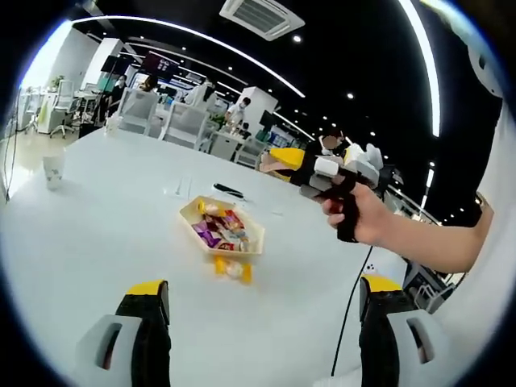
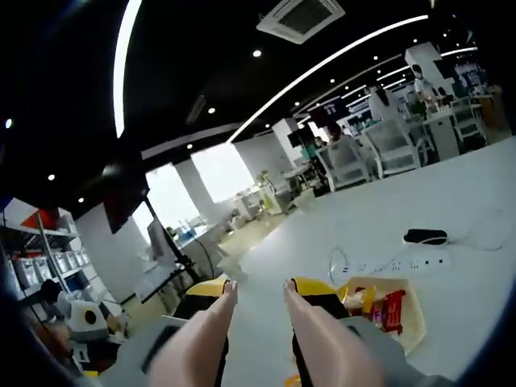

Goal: Place the target food into the container with the food tongs after gripping and lifting it, then release it inside without dropping or visibly crushing the food.

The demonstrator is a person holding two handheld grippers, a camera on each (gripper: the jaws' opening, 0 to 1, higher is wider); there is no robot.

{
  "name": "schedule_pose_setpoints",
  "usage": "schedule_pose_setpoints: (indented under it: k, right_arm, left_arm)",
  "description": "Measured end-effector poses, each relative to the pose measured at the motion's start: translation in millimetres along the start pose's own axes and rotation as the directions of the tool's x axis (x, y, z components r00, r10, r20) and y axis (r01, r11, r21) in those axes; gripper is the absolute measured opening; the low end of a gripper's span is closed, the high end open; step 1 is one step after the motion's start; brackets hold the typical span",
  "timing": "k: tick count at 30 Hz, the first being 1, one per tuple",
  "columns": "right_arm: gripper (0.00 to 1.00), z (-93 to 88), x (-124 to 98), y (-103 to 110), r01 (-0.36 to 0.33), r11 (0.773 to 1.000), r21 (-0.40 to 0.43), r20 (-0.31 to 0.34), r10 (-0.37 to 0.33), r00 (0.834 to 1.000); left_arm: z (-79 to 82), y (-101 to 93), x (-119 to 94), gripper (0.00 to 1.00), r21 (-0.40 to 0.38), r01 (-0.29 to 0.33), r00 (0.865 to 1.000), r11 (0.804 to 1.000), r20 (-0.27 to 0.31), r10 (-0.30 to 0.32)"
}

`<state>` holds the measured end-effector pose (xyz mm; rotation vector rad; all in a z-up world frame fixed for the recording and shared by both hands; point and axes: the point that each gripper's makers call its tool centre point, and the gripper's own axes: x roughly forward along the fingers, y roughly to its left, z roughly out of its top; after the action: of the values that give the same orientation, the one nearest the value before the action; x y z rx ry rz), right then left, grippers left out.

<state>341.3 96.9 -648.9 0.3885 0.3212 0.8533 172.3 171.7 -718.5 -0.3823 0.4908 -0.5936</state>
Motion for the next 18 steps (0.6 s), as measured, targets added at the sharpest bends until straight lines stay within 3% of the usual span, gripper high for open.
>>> schedule_pose_setpoints:
  k: [7,18]
  right_arm:
    - [0.30,-27.9,-2.8,-14.0,0.049,0.996,-0.069,-0.091,-0.055,0.994]
    - [0.30,-47.3,-8.5,-19.8,0.057,0.991,-0.123,-0.143,-0.075,0.987]
  left_arm:
    - [1.5,1.1,2.7,0.99,-0.003,0.004,1.000,1.000,0.004,-0.004]
    - [-0.4,3.3,3.1,0.99,-0.022,0.010,1.000,1.000,0.011,-0.010]
